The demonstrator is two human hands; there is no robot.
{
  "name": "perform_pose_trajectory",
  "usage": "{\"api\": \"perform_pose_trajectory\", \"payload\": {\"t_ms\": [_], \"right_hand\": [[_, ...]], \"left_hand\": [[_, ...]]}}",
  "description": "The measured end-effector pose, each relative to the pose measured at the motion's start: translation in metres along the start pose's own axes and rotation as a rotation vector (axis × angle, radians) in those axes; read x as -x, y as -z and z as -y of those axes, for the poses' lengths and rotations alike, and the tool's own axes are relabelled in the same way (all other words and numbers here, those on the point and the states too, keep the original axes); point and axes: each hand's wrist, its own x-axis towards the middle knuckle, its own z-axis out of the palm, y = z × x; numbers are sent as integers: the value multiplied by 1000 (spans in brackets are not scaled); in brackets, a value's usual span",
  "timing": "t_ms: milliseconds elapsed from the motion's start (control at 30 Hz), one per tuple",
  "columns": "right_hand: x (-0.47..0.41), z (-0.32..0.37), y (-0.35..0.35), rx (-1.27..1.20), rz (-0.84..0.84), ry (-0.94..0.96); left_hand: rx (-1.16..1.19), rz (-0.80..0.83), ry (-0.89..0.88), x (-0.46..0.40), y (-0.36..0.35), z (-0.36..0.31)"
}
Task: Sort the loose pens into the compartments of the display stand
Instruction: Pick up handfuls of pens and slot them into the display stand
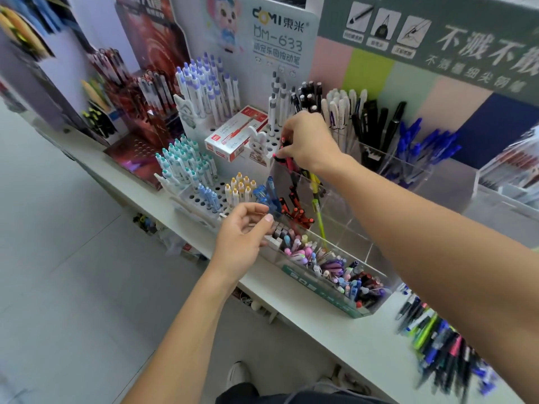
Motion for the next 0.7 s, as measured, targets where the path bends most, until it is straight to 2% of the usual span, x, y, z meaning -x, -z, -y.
{"api": "perform_pose_trajectory", "payload": {"t_ms": [133, 200, 267, 333, 400, 467, 500, 533, 600, 633, 700], "right_hand": [[10, -6, -7, 109, 60, 14], [25, -8, -8, 251, 94, 53], [48, -11, 3, 278, 75, 117], [84, -23, 27, 100, -113, 185], [142, -41, 55, -154, -481, 192], [211, -76, 60, -292, -731, 6], [243, -101, 53, -319, -750, -176], [272, -130, 42, -323, -712, -377], [323, -193, 14, -272, -505, -728], [344, -218, 6, -249, -409, -841], [372, -249, 0, -199, -300, -930]], "left_hand": [[-26, 12, 24, 0, 2, 5], [-46, 48, 22, 1, -6, 5], [-76, 113, 11, 4, -20, 2], [-83, 218, 4, 8, -40, -2], [-70, 357, 4, 16, -69, -8], [-90, 518, 10, 29, -109, -11], [-111, 608, 22, 37, -132, -11], [-145, 699, 37, 46, -158, -8], [-278, 860, 37, 63, -207, 8], [-368, 901, 26, 68, -230, 21], [-592, 880, -20, 71, -269, 51]]}}
